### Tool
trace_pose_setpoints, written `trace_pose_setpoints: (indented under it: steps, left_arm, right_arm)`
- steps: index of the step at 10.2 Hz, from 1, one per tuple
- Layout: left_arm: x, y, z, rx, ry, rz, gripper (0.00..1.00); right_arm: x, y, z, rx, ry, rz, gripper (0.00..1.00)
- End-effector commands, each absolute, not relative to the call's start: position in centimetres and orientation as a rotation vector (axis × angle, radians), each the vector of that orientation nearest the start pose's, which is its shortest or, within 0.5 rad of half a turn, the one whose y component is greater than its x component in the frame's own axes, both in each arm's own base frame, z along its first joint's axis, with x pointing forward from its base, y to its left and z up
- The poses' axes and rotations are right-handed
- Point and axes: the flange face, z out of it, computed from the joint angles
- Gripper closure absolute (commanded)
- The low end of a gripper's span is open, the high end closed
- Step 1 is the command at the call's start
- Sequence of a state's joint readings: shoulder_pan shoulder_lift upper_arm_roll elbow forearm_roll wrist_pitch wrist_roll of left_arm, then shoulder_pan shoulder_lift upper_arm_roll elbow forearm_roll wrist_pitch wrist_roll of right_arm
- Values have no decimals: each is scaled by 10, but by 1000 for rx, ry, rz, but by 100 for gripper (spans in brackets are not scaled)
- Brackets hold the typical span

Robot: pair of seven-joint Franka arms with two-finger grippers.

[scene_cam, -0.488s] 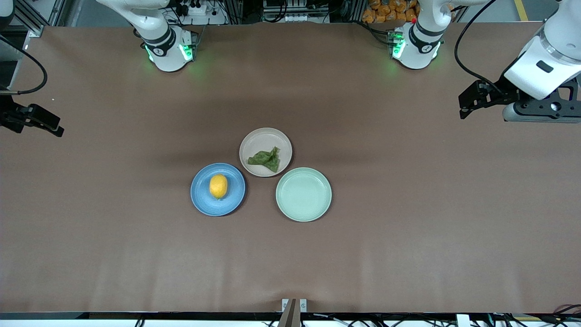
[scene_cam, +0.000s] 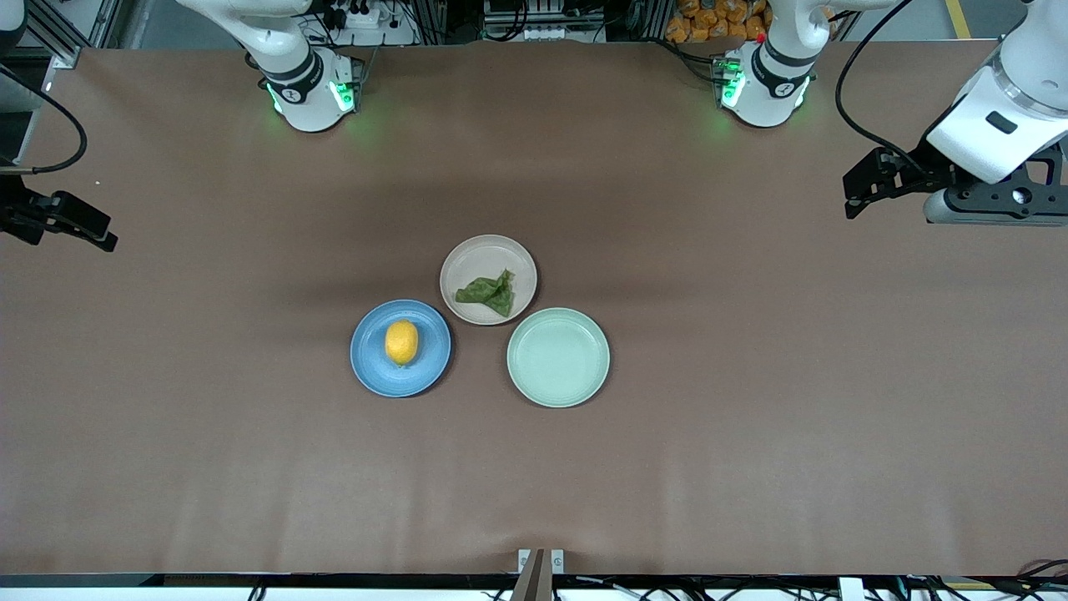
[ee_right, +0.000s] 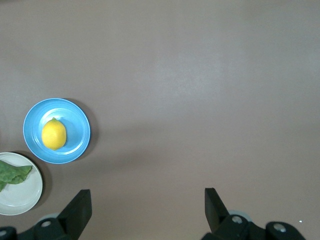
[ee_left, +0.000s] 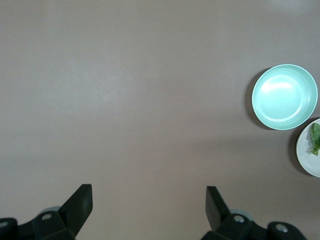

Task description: Pick lemon and lettuce from blue and beige plates

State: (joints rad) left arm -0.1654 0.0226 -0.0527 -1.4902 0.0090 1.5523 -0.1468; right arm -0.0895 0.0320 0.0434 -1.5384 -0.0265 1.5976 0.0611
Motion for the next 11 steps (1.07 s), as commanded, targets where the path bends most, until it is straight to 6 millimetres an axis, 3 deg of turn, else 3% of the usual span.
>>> trace_pose_setpoints:
  steps: [1,6,11]
  left_arm:
    - [548,-117,650,-3132,150,-70,0]
    - [555,-114,643,-3148,116,-54,0]
    - [564,-113,622,-3145,104,6,0]
  right_arm:
    - [560,-31,628,-3177,172,-57,0]
    - [560,-31,628,-3177,175,-57,0]
    - [559,-31,628,-3177,175,-52,0]
